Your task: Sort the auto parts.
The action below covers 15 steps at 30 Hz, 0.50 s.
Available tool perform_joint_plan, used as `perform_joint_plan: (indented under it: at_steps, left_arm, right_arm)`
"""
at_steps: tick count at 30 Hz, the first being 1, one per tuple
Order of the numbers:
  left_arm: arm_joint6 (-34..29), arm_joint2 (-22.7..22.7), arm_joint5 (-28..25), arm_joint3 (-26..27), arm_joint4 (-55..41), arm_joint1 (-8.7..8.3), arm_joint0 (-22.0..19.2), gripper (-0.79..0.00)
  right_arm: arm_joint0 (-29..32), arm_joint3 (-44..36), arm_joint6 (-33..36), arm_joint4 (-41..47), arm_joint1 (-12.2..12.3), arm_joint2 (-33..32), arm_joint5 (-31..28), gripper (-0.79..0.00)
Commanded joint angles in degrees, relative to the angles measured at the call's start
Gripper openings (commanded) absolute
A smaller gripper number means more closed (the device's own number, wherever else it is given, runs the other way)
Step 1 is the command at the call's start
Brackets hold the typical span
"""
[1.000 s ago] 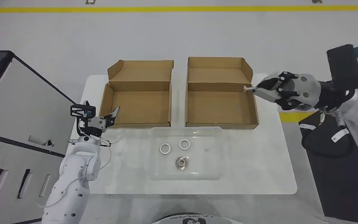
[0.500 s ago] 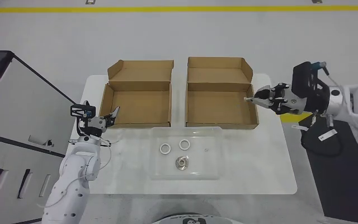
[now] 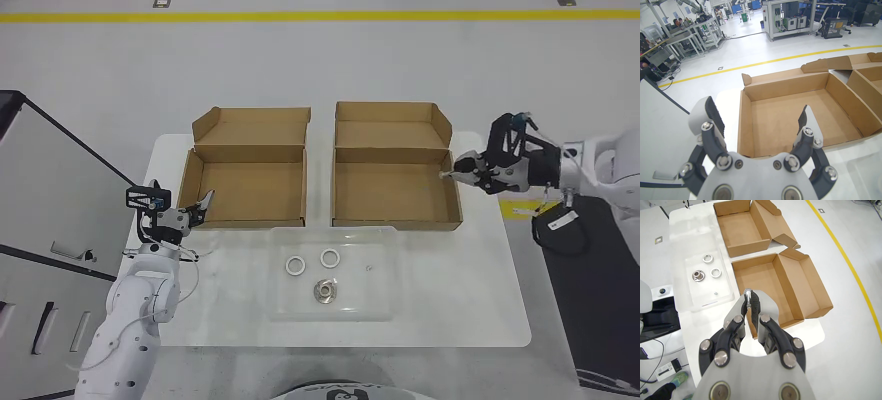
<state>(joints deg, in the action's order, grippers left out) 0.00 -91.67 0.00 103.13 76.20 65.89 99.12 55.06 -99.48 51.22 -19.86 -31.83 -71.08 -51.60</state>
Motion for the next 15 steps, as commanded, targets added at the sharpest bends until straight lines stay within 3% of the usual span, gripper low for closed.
perform_joint_plan:
  at_steps: [1, 15]
  left_arm:
    - [0.0, 0.0, 0.0, 0.0, 0.0, 0.00, 0.0, 0.000]
    - [0.0, 0.0, 0.0, 0.0, 0.0, 0.00, 0.0, 0.000]
  right_arm:
    - [-3.3, 1.5, 0.8, -1.0, -0.7, 2.8, -0.6, -0.785]
    - [-25.8, 14.6, -1.0, -11.8, -8.5, 28.3, -2.5, -0.785]
